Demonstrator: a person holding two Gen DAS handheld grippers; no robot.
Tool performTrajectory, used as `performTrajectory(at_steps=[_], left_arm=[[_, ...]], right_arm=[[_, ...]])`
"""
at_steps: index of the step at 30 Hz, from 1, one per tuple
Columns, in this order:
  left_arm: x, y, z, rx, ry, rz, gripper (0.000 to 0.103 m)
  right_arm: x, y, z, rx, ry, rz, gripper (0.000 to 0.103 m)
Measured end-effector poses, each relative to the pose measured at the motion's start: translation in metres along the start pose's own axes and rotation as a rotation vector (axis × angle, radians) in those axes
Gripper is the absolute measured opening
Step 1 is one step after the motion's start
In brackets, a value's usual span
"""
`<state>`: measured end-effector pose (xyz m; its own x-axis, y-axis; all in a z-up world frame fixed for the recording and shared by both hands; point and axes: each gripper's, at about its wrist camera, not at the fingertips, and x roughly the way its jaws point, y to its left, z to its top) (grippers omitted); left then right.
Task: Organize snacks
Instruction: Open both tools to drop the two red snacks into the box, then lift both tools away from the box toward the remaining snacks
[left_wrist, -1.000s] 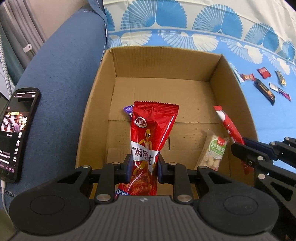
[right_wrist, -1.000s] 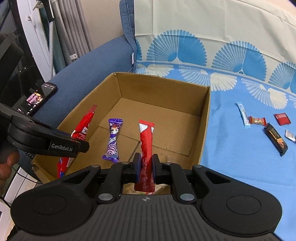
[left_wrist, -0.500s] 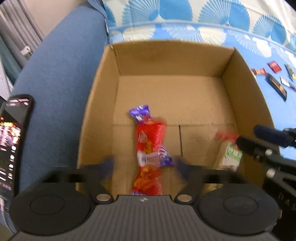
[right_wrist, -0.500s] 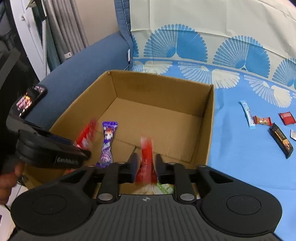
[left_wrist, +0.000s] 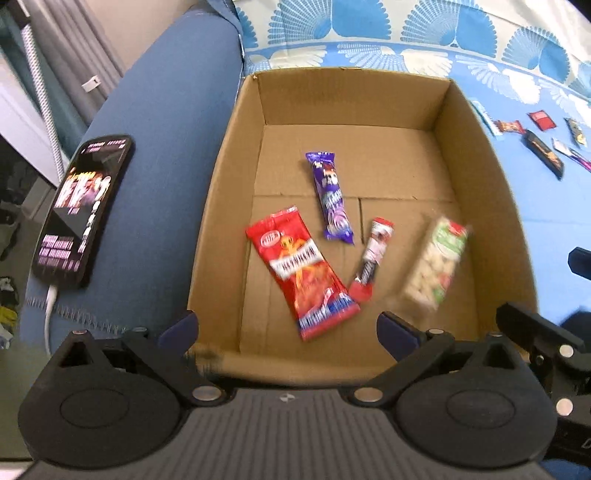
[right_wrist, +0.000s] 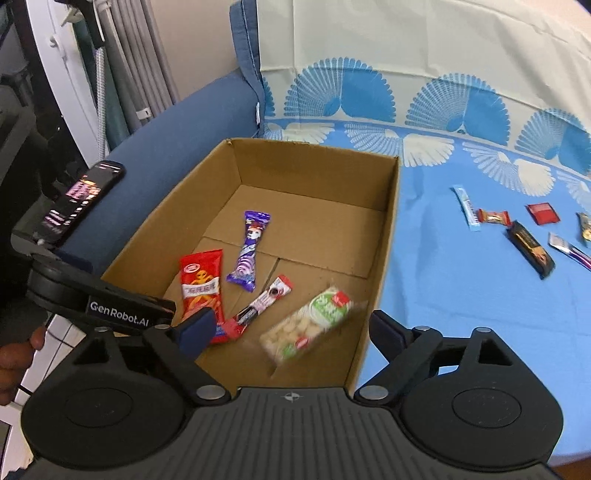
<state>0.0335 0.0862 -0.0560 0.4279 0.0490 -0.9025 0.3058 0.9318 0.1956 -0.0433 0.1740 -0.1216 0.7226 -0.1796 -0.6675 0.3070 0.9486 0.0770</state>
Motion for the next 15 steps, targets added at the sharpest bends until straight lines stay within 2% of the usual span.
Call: performTrajectory(at_steps=[10,15], left_arm=[[-0.063,-0.016,-0.052,0.002,-0.082,0.011,0.103],[-0.077,-0.022,-0.067,0.004,-0.095,0.018,0.103]], right_arm=[[-0.071,0.014,-0.029,0.000,-0.112,-0.010,0.097],[-0.090,0.015,-0.044,0.017,-0.125,-0.009,0.098]])
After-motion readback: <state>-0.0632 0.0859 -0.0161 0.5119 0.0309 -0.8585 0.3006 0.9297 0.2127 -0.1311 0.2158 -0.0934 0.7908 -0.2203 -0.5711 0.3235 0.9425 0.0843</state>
